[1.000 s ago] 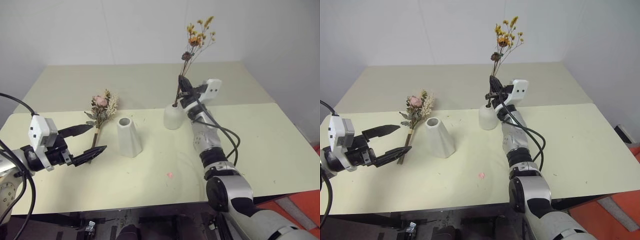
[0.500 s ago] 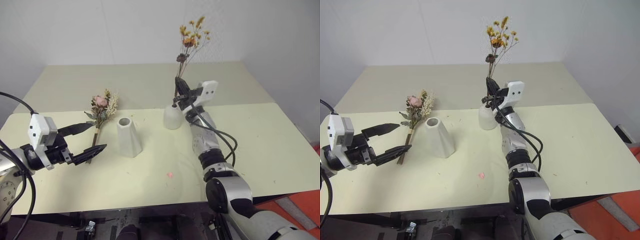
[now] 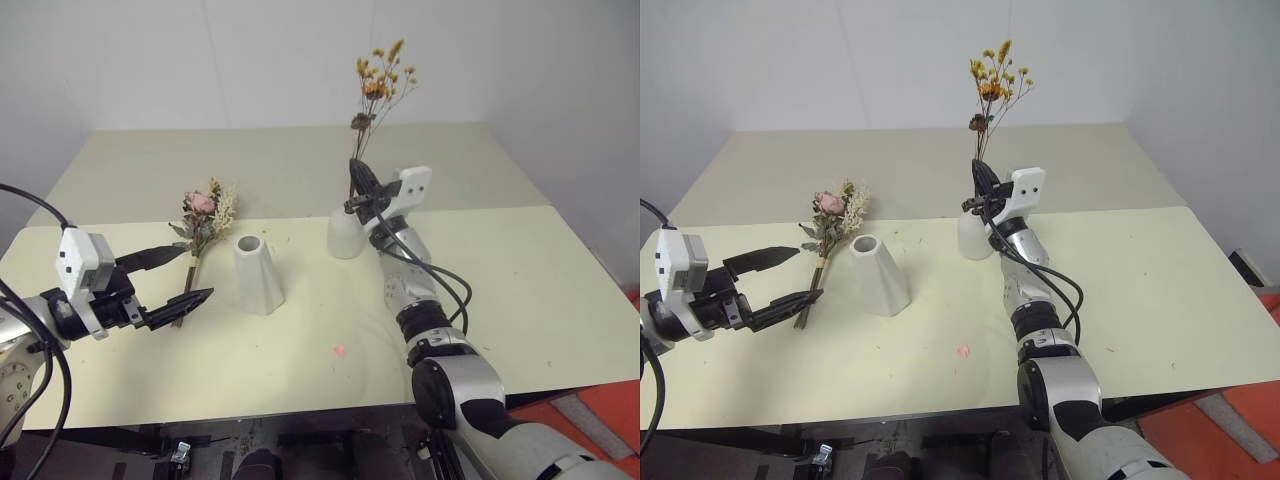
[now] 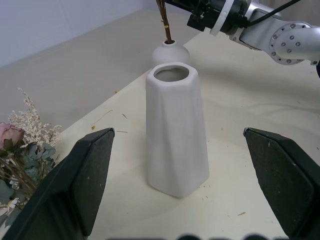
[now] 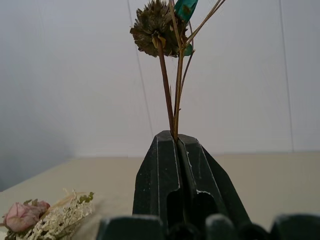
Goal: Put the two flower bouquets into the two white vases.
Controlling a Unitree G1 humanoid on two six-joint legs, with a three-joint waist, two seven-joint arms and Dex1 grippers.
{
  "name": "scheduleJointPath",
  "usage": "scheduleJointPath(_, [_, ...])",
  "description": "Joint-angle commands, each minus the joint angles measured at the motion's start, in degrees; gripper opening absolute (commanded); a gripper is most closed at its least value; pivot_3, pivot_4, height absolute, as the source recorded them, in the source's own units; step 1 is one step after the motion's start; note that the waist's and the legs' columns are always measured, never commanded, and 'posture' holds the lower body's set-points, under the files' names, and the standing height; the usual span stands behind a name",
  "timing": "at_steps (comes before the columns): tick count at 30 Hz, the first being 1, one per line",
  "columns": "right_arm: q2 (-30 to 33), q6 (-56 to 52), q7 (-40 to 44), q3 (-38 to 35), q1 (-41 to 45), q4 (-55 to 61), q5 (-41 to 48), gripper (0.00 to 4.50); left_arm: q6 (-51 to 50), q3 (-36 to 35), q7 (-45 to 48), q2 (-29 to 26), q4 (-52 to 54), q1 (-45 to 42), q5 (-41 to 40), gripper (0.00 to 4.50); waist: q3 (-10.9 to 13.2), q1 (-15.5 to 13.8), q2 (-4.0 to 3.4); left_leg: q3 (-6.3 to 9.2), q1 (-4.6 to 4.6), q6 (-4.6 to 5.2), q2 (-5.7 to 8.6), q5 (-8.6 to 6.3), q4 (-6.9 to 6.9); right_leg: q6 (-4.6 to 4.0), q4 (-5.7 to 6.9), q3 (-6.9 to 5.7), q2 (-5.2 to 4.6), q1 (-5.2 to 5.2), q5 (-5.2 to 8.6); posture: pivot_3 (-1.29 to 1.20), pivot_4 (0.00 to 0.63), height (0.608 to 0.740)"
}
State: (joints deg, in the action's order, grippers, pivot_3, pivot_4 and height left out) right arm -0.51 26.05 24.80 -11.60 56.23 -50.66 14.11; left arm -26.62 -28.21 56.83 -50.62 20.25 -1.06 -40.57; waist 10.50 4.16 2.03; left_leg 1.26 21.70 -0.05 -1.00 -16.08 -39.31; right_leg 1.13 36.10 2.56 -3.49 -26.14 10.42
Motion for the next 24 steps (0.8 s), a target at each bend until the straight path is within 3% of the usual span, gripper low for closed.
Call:
scheduleJointPath(1, [0.02, 0.67, -0.17, 0.57, 0.21, 0.52, -0.33, 0.02, 0.29, -0.81, -0.29, -0.48, 1.24, -0.56, -0.27, 4.50, 0.00, 0.02, 0.00, 0.00, 0.00, 0.00, 0.00, 0.00, 0.00, 0.00, 0.00, 0.00, 0.00, 0.00, 0.00, 0.00, 0.150, 0.740])
scheduleJointPath(3, [0.17, 0.41, -0.57, 0.59, 0.36, -0.16, -0.69, 0.02, 0.31, -0.90, -0.25, -0.52, 1.13, -0.60, -0.29, 4.50, 0.00, 0.04, 0.00, 0.00, 0.00, -0.01, 0.00, 0.00, 0.00, 0.00, 0.00, 0.00, 0.00, 0.00, 0.00, 0.00, 0.150, 0.740])
scheduleJointPath(6, [0.28, 1.20, -0.32, 0.47, 0.37, -0.55, -0.76, 0.74, 0.34, -1.04, -0.29, -0.50, 1.15, -0.40, -0.20, 4.50, 0.00, 0.02, 0.00, 0.00, -0.01, -0.01, 0.00, 0.01, 0.00, 0.00, 0.00, 0.00, 0.00, 0.00, 0.00, 0.00, 0.150, 0.740])
scheduleJointPath(17, [0.20, -2.44, 2.42, 2.69, -5.12, 7.92, -0.27, 4.46, 0.64, -1.34, -1.89, 0.46, 1.07, -0.40, 0.08, 4.50, 0.00, -0.05, 0.00, 0.02, 0.00, -0.01, 0.00, 0.01, 0.02, 0.00, 0.00, -0.01, 0.00, 0.00, 0.00, 0.00, 0.150, 0.740])
scheduleJointPath(22, [3.50, -13.86, -0.45, 5.64, -15.30, 24.94, -2.63, 4.46, -4.42, -2.51, -13.13, 1.03, 3.42, -0.21, 3.03, 4.50, 0.00, -0.42, 0.01, 0.07, 0.04, -0.02, 0.01, 0.01, 0.02, 0.00, 0.05, -0.02, -0.03, 0.00, 0.00, 0.00, 0.150, 0.740])
scheduleJointPath(24, [7.20, -25.15, -1.75, 6.28, -18.83, 34.12, -2.73, 4.46, -9.04, -1.78, -18.13, -0.36, 4.73, -0.60, 4.86, 4.50, -0.01, -0.60, 0.01, 0.09, 0.05, -0.05, 0.04, 0.03, 0.01, 0.00, 0.05, -0.02, -0.06, 0.00, 0.00, 0.00, 0.150, 0.740])
